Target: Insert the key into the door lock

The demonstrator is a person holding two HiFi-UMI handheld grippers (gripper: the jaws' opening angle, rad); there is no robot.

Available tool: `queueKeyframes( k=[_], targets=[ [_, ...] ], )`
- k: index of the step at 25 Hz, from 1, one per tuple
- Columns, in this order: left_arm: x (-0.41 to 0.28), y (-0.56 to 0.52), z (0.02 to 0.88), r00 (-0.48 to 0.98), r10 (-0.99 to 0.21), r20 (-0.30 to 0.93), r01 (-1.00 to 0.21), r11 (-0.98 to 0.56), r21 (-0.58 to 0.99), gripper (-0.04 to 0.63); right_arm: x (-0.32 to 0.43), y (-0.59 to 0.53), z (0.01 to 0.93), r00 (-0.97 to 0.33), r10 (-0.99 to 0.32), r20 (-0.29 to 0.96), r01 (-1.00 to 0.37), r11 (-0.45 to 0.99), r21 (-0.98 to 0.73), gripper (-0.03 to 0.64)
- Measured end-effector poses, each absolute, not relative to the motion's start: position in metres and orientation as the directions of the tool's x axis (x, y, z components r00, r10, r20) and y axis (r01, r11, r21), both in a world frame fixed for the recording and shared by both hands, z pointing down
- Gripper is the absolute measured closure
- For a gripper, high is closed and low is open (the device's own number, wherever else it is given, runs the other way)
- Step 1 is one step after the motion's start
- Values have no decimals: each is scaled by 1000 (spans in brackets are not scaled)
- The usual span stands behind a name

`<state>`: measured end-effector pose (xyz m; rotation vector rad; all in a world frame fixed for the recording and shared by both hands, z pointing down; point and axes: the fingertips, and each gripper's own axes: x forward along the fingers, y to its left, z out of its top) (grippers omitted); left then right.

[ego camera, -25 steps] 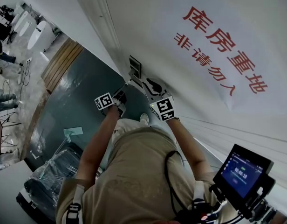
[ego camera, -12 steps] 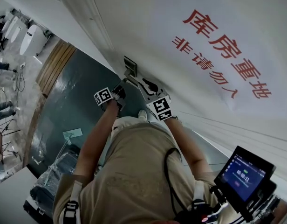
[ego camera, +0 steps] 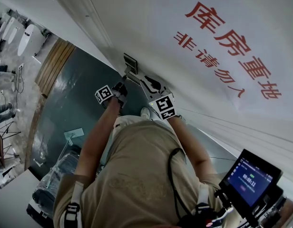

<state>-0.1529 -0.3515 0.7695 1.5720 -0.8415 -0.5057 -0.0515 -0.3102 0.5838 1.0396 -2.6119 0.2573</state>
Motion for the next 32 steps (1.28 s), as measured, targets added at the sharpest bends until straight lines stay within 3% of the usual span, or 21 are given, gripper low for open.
queueKeyframes(
  k=[14,32],
  targets=[
    [-151,-350,768,637,-766,87,-155,-16,988,561,-53,-311,586,-687,-627,367,-688,724,-52,529],
    [-149,-354,768,653,-754,69,-148,-37,988,561,-57,-310,593,-707,-612,354,-672,738,-65,529]
  ],
)
